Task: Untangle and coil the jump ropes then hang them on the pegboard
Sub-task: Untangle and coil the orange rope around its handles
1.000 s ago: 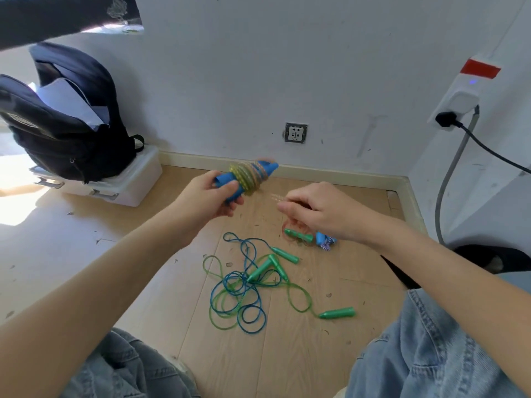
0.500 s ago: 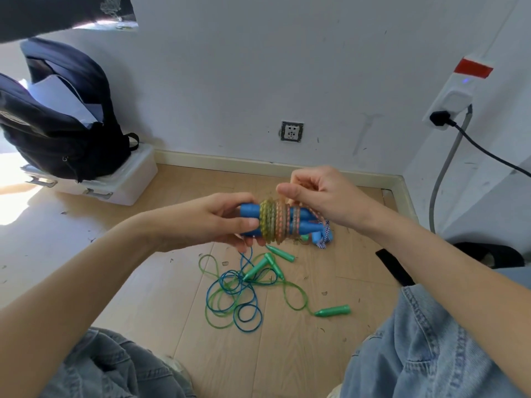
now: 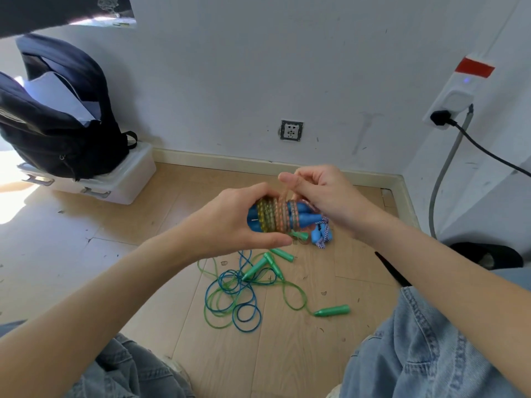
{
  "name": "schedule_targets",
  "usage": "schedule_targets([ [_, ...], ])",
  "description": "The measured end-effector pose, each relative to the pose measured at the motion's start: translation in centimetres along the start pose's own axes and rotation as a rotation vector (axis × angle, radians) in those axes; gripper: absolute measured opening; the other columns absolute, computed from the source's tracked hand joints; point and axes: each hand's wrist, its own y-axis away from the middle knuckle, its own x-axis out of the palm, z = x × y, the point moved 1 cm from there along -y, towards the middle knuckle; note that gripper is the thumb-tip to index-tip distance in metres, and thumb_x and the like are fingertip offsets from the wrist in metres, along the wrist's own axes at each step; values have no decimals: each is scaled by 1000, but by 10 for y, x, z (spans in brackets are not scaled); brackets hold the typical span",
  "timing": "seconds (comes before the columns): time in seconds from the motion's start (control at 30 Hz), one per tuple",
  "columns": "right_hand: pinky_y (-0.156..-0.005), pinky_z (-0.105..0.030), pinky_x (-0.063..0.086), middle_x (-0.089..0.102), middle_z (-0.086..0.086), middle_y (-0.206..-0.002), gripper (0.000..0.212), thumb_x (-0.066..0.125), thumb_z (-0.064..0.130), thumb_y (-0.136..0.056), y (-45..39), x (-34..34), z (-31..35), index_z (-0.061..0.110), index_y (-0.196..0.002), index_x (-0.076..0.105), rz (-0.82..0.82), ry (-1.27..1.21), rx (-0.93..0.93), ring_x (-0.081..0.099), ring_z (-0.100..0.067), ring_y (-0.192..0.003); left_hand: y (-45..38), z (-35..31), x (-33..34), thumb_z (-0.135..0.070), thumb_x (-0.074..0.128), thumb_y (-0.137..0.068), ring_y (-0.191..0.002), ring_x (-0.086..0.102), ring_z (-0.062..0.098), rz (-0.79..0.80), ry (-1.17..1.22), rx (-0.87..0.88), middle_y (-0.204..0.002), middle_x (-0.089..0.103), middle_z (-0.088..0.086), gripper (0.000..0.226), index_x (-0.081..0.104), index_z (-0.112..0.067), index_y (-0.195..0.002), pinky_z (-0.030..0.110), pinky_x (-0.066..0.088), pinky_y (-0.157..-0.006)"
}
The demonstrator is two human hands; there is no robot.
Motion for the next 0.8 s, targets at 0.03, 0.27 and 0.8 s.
schedule_targets([
  [0.03, -39, -20, 38, 50, 1, -48, 36, 56, 35, -86, 1, -1, -1, 14, -57, 55, 54, -186, 93, 44, -9, -39, 1, -1, -1, -48, 73, -66, -74, 58, 1, -17, 62, 14, -85, 62, -11, 48, 55, -27, -106, 15, 47, -66],
  [0.27, -37, -16, 17, 37, 11, -43, 33, 52, 35, -90, 5, -1, 4, 14, -64, 53, 59, -143, 147, 24, -5, -36, -4, 7, -5, -30, 72, -73, -79, 59, 8, -270, 711, -266, -85, 68, -1, 24, 66, -20, -95, 27, 46, -79],
  [0.8, -44, -23, 45, 65, -1, -58, 5, 67, 4, -80, 10, 10, 11, 1, -84, 67, -40, -125, -125, 62, -13, -51, -6, 11, 14, -37, 34, -95, -70, 54, 9, 4, 649, -554, -86, 63, 1, 33, 60, -18, -93, 23, 45, -59],
])
